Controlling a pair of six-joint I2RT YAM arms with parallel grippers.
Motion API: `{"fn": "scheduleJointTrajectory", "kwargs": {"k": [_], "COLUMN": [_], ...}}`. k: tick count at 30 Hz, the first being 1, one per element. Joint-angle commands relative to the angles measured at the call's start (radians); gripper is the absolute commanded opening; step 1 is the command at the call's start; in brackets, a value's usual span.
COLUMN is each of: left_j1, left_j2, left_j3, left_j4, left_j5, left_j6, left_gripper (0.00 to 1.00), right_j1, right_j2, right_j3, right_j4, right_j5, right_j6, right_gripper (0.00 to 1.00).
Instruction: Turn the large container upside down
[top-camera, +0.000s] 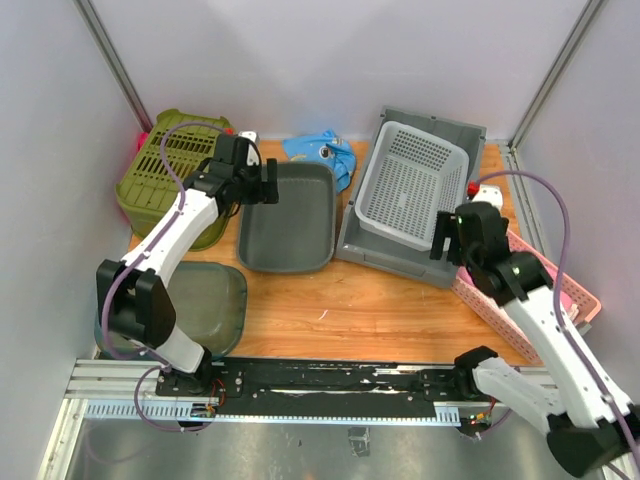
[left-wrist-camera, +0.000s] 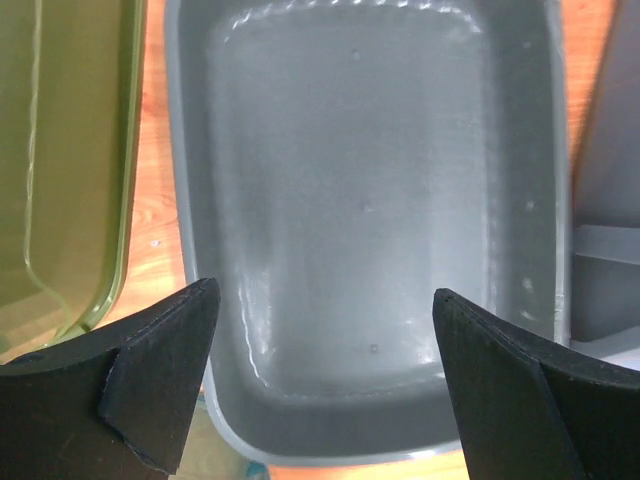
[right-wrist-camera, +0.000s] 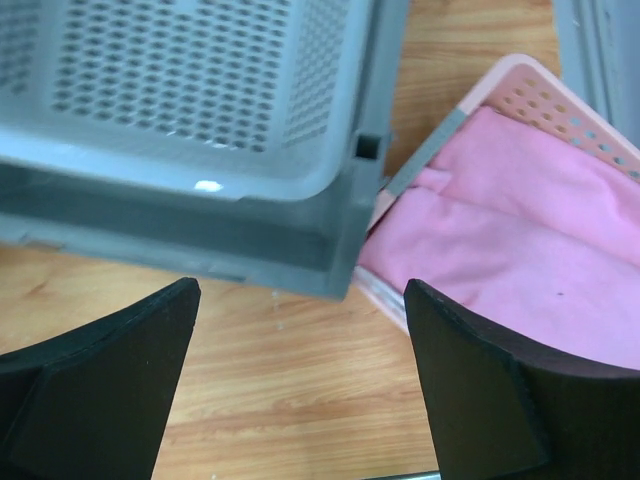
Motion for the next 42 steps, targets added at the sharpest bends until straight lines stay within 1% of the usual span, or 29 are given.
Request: {"fn": "scheduleJointTrajectory", "kwargs": {"k": [1, 4, 7, 9, 10, 11, 14, 17, 19, 20, 24, 27, 30, 34, 36, 37, 38, 41, 42], "left_j1": [-0.035, -0.064, -0.094, -0.107, -0.116, -0.122, -0.140, -0.152, -0.161, -0.165, -0.190, -0.197, -0.202, -0.214, -0.227, -0.239, -0.250, -0.276, -0.281], "left_j2": [-0.073, -0.106, -0.135, -0.149, -0.151, -0.154, -0.154, -0.151, -0.147, -0.145, -0.147, -0.148, -0.142, -0.130, -0.121, -0.117, -0.111, -0.098, -0.095], "left_j3": [0.075, 0.084, 0.072, 0.060, 0.056, 0.053, 0.047, 0.049, 0.051, 0.052, 0.048, 0.043, 0.043, 0.047, 0.049, 0.049, 0.049, 0.033, 0.026], "left_j4": [-0.014, -0.030, -0.035, -0.033, -0.033, -0.034, -0.033, -0.033, -0.032, -0.033, -0.035, -0.034, -0.033, -0.034, -0.038, -0.044, -0.050, -0.060, -0.061], "left_j5": [0.026, 0.048, 0.063, 0.069, 0.072, 0.074, 0.069, 0.071, 0.070, 0.069, 0.064, 0.062, 0.064, 0.062, 0.047, 0.028, 0.009, -0.043, -0.066], "left_j6": [-0.005, -0.021, -0.041, -0.052, -0.056, -0.057, -0.063, -0.071, -0.076, -0.077, -0.081, -0.083, -0.085, -0.083, -0.078, -0.075, -0.072, -0.078, -0.085], "left_gripper": [0.92, 0.92, 0.93, 0.92, 0.93, 0.92, 0.92, 0.92, 0.93, 0.93, 0.93, 0.93, 0.93, 0.93, 0.93, 0.94, 0.94, 0.95, 0.95], "right_j1": [-0.221, -0.287, -0.310, -0.331, -0.342, -0.353, -0.370, -0.386, -0.401, -0.413, -0.469, -0.472, -0.472, -0.473, -0.473, -0.473, -0.473, -0.472, -0.472], "right_j2": [0.140, 0.227, 0.306, 0.354, 0.367, 0.378, 0.401, 0.435, 0.451, 0.451, 0.395, 0.326, 0.279, 0.300, 0.342, 0.365, 0.393, 0.442, 0.441], "right_j3": [0.082, 0.100, 0.105, 0.108, 0.108, 0.106, 0.103, 0.117, 0.127, 0.128, 0.085, 0.049, 0.018, 0.027, 0.054, 0.076, 0.103, 0.186, 0.189], "right_j4": [-0.008, 0.027, 0.060, 0.079, 0.094, 0.112, 0.159, 0.168, 0.162, 0.153, 0.154, 0.160, 0.163, 0.161, 0.169, 0.171, 0.170, 0.128, 0.126], "right_j5": [-0.145, -0.169, -0.171, -0.183, -0.197, -0.211, -0.225, -0.209, -0.162, -0.142, -0.089, -0.018, 0.087, 0.142, 0.133, 0.118, 0.081, 0.018, -0.021], "right_j6": [-0.090, -0.102, -0.101, -0.089, -0.083, -0.074, -0.044, 0.017, 0.074, 0.112, 0.252, 0.343, 0.457, 0.596, 0.612, 0.593, 0.562, 0.490, 0.467], "right_gripper": [0.84, 0.82, 0.75, 0.68, 0.64, 0.57, 0.31, 0.16, 0.03, 0.01, 0.01, 0.01, 0.01, 0.01, 0.01, 0.04, 0.11, 0.34, 0.44]}}
